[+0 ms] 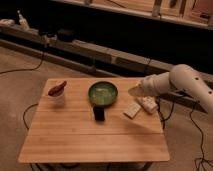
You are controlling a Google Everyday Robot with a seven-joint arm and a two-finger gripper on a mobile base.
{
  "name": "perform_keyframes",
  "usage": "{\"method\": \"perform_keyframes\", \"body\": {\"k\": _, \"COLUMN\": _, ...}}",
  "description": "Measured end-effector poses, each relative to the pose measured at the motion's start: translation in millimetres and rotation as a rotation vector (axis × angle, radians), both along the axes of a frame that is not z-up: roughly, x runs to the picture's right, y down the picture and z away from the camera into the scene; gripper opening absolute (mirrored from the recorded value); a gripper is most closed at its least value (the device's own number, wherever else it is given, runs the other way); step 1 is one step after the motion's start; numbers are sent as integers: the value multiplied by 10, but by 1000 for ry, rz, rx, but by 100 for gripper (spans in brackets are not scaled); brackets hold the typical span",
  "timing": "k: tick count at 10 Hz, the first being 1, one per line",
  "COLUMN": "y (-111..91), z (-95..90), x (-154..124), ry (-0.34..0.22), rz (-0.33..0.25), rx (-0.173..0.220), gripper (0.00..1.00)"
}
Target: Knock the eraser over
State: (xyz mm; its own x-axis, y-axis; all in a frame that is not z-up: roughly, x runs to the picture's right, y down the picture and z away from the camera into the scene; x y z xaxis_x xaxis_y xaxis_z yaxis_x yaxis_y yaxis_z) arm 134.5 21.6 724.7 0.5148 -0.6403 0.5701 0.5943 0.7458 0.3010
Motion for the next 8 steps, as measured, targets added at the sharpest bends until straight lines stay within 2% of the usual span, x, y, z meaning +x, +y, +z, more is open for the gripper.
{"method": "perform_keyframes", "body": {"k": 1, "y": 10, "z": 123, "x": -135, "ry": -9, "rz": -12, "rx": 1, "gripper": 0}}
{"method": "perform_keyframes", "body": {"k": 2, "y": 70, "z": 441, "x": -418, "ry": -24, "rz": -43, "rx": -6, "gripper": 0}}
{"method": "perform_keyframes", "body": {"k": 6, "y": 195, "z": 835, "x": -774, "ry": -30, "rz": -135, "rx": -23, "gripper": 0}}
{"method": "perform_keyframes", "body": {"k": 8, "y": 258, "z": 957, "x": -933, "ry": -38, "rz": -184, "rx": -23, "gripper": 0}}
